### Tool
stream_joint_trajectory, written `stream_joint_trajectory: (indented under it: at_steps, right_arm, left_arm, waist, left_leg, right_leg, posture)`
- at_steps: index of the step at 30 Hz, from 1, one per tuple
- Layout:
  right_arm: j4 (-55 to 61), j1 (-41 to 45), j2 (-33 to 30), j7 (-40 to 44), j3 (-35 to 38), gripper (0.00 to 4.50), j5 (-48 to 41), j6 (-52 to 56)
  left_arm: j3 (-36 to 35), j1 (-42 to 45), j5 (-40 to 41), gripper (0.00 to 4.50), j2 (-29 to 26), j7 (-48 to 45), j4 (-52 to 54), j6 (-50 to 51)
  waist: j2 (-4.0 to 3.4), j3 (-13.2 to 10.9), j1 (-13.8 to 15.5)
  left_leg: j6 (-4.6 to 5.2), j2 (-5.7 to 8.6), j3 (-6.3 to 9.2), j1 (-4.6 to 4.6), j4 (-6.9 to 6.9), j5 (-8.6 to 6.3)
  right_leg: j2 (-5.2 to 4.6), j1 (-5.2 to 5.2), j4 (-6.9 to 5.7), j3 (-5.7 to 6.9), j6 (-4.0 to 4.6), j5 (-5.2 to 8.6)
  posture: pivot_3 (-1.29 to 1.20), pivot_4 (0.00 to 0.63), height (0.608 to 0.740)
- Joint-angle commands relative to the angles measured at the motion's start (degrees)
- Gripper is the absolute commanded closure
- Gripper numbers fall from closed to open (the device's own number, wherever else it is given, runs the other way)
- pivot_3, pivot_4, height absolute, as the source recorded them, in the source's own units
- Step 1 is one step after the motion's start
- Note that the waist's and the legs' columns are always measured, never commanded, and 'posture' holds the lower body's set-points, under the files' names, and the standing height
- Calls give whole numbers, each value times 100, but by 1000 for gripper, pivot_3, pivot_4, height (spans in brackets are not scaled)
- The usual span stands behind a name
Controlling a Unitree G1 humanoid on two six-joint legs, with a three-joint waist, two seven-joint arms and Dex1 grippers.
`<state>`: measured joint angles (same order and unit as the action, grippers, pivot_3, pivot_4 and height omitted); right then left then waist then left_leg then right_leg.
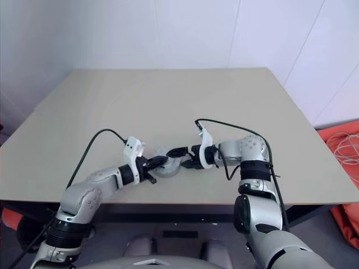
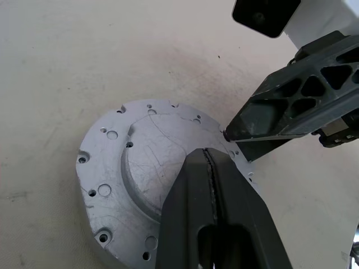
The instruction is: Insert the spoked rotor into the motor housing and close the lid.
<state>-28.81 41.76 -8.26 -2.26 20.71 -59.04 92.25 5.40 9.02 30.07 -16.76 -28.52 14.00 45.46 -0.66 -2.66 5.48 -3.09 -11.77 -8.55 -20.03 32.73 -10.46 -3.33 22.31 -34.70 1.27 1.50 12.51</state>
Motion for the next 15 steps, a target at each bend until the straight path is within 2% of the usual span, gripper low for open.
stream_joint_trajectory:
  at_steps: [1,6,7,9,15]
  right_arm:
    - [-59,67,130,-203,332,37,-523,25]
    - [-100,-65,304,-481,676,37,-726,25]
    - [-68,-100,322,-526,684,213,-756,25]
    - [-31,-141,349,-614,711,617,-840,25]
    - [21,-178,326,-769,638,2579,-1211,25]
  left_arm:
    - [153,-130,-117,4500,-26,63,-213,224]
    - [170,-136,-123,4500,-26,55,-211,218]
    - [172,-138,-124,4500,-25,55,-212,216]
    - [177,-145,-124,4500,-25,53,-206,217]
    - [189,-163,-123,4500,-25,48,-183,221]
  waist:
    - [0,0,0]
    - [0,0,-1]
    - [0,0,-1]
    - [0,0,-1]
    - [-2,1,-9]
  left_leg:
    - [0,0,0,-1,0,0]
    - [-2,0,-2,-6,-2,1]
    - [-3,0,-2,-6,-4,1]
    - [-3,0,-2,-5,-6,2]
    - [-4,0,-4,-10,-8,2]
  right_leg:
    - [0,1,0,0,0,0]
    - [0,9,0,0,-1,0]
    - [0,9,0,0,-1,0]
    - [0,10,0,0,-2,1]
    - [1,17,0,0,-4,2]
  posture:
    - [0,0,740]
    - [0,0,740]
    - [0,0,740]
    - [0,0,740]
    - [0,0,740]
